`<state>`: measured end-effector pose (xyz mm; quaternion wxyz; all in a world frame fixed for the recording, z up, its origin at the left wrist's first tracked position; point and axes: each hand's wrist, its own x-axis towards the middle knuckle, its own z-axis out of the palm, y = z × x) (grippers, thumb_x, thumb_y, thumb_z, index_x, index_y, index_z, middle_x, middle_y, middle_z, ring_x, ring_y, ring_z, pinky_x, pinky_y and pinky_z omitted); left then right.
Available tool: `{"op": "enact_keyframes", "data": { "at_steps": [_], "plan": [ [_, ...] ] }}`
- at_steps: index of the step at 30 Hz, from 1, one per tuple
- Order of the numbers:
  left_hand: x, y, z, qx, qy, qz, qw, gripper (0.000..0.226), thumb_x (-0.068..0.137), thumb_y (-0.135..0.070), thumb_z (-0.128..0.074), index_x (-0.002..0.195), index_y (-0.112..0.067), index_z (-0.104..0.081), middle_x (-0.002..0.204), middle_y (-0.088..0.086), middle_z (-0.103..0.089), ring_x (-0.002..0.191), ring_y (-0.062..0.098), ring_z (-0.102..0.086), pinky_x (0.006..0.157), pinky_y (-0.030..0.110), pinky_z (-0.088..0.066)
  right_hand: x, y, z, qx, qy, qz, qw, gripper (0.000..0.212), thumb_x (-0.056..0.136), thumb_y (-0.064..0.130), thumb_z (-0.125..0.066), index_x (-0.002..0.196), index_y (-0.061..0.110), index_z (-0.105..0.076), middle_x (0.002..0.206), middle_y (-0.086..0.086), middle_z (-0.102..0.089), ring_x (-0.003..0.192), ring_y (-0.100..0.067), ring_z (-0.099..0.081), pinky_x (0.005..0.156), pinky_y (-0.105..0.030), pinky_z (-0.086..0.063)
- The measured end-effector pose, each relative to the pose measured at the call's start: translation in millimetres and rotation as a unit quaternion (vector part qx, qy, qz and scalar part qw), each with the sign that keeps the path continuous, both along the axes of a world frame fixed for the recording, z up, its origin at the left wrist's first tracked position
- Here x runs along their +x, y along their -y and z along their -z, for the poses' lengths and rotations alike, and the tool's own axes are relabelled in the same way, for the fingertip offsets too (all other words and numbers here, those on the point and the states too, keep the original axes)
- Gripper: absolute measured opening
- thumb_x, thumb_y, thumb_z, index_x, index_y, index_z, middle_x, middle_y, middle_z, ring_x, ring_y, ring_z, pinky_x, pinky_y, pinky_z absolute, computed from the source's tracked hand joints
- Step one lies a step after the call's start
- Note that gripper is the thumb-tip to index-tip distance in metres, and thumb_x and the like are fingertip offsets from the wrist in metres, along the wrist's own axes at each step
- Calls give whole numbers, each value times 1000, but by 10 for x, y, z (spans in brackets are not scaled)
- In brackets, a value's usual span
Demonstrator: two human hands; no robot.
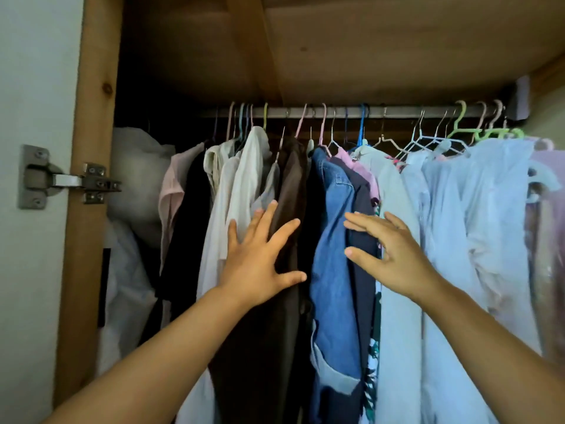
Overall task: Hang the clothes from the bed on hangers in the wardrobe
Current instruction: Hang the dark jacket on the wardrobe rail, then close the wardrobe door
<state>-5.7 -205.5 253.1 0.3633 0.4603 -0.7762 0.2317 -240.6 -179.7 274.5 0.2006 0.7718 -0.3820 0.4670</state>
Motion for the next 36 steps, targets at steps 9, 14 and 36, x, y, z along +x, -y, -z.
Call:
{"op": "enact_keyframes", "data": {
  "at_steps": [9,14,36],
  "plan": [
    [364,-844,1204,91,-73,55,992,74,83,-38,-68,145,-34,-28,154,-10,9,146,17,-1,115,44,-3,665,-816,1134,38,169,-130,976,45,82,37,-56,124,23,-56,118,8,-62,115,-10,-55,99,-26,-41],
    [864,-1734,1669,131,-142,44,980,54,83,-49,-57,134,-36,-47,142,-23,-33,132,3,-37,101,39,-44,1102,-1439,1672,121,243,-181,945,43,78,41,-60,120,31,-56,118,14,-62,114,8,-51,91,-3,-32],
    [3208,-4833,2286,87,-241,-94,962,34,80,-45,-56,108,-28,-67,106,-26,-60,90,-12,-56,56,-4,-34,3534,-3646,2685,276,220,-235,906,33,78,28,-67,110,33,-61,107,24,-61,102,9,-55,87,-4,-38]
  ]
}}
